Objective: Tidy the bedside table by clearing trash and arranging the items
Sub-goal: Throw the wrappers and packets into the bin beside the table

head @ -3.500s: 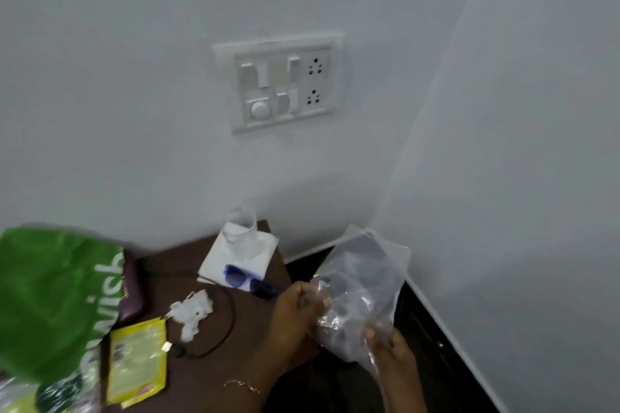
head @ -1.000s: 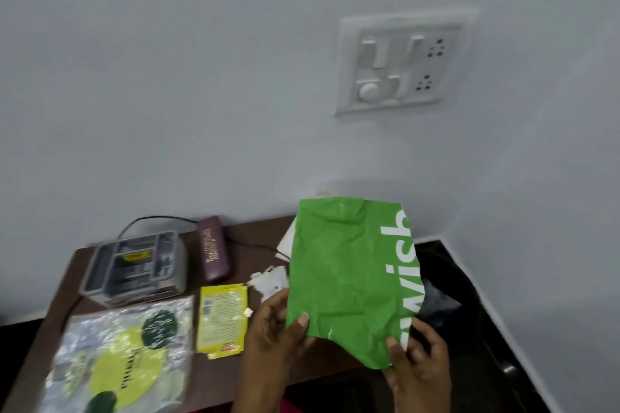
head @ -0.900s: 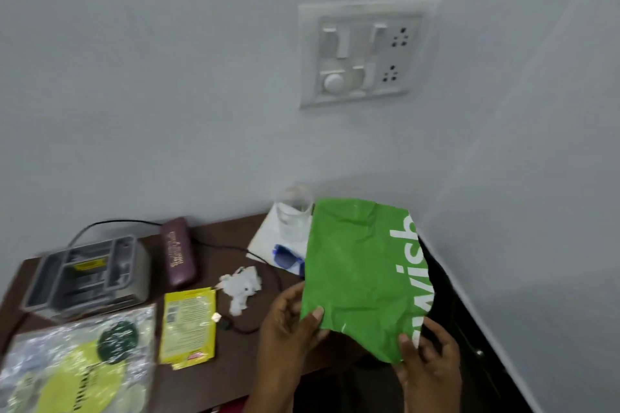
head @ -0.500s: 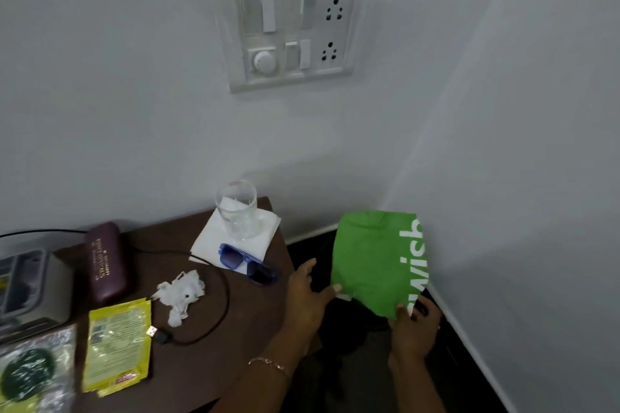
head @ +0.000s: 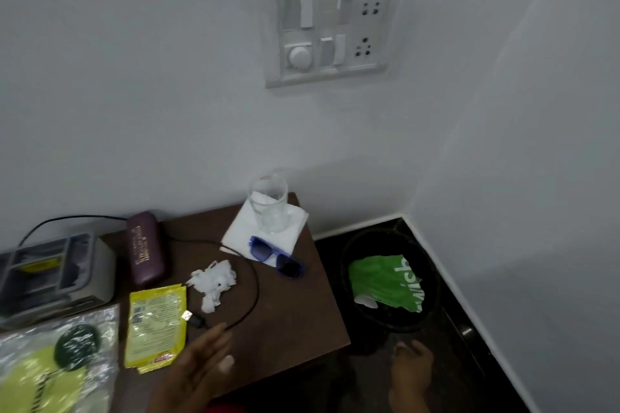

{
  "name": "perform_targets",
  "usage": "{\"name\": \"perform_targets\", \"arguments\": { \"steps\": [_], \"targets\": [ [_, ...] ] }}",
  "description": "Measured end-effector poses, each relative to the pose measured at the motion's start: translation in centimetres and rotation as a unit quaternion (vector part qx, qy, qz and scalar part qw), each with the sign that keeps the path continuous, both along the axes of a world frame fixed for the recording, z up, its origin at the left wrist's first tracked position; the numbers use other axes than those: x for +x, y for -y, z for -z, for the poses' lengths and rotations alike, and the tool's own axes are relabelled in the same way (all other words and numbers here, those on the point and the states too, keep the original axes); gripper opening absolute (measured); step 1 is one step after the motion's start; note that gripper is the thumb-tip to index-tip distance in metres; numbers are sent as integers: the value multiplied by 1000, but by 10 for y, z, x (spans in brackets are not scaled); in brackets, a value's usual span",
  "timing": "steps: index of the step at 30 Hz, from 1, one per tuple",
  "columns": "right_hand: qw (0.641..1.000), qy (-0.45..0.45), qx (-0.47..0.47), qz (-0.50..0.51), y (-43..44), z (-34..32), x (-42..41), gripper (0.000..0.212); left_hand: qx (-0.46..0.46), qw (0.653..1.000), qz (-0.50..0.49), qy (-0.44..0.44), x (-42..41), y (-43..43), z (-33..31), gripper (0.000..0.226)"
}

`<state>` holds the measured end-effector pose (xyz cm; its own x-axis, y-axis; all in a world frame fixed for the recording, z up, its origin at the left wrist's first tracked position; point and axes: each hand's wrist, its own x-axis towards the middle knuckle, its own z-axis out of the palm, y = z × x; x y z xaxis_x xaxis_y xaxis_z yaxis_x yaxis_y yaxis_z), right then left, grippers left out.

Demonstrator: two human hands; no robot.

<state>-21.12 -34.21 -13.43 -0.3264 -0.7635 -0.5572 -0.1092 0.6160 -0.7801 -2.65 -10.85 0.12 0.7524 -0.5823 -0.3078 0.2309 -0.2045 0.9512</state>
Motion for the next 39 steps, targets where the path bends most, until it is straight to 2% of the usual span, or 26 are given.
{"name": "perform_targets", "arguments": {
  "steps": [1, 3, 6, 8, 10, 12, 15, 17, 21, 24, 26, 32, 39],
  "targets": [
    [999, 34, -29, 3, -7, -2, 5, 36, -1, 999, -30, 12, 7, -16, -6, 58],
    [992, 93, -83, -21, -25, -22, 20, 22, -8, 994, -103, 36, 21, -50, -19, 49],
    [976, 146, -140, -77, -67, -74, 60, 37, 27, 973, -212, 92, 49, -101, -29, 38],
    [963, 180, -146, -135, -104, -98, 92, 29, 73, 952, -269, 128, 72, -135, -22, 36],
    [948, 203, -91, -227, -151, -107, 126, 20, 142, 926, -308, 167, 96, -170, -7, 32],
    [917, 198, -35, -346, -197, -109, 157, 14, 241, 893, -329, 191, 120, -202, 12, 37],
    [863, 151, -6, -481, -252, -104, 194, 12, 362, 862, -310, 173, 149, -237, 40, 42],
    [841, 114, 13, -529, -276, -102, 211, 20, 385, 861, -303, 134, 158, -247, 52, 38],
    [848, 67, 0, -525, -301, -100, 225, 25, 347, 878, -318, 84, 157, -243, 45, 41],
    [854, 53, -13, -518, -306, -103, 226, 18, 305, 899, -312, 50, 151, -242, 32, 28],
    [856, 58, -20, -514, -305, -106, 223, 22, 269, 905, -326, 46, 145, -246, 23, 21],
    [861, 110, -50, -494, -274, -118, 192, 30, 159, 923, -350, 30, 111, -240, -18, 23],
    [875, 143, -101, -451, -193, -144, 120, 20, 52, 959, -277, -30, 73, -155, -34, 6]
  ]
}}
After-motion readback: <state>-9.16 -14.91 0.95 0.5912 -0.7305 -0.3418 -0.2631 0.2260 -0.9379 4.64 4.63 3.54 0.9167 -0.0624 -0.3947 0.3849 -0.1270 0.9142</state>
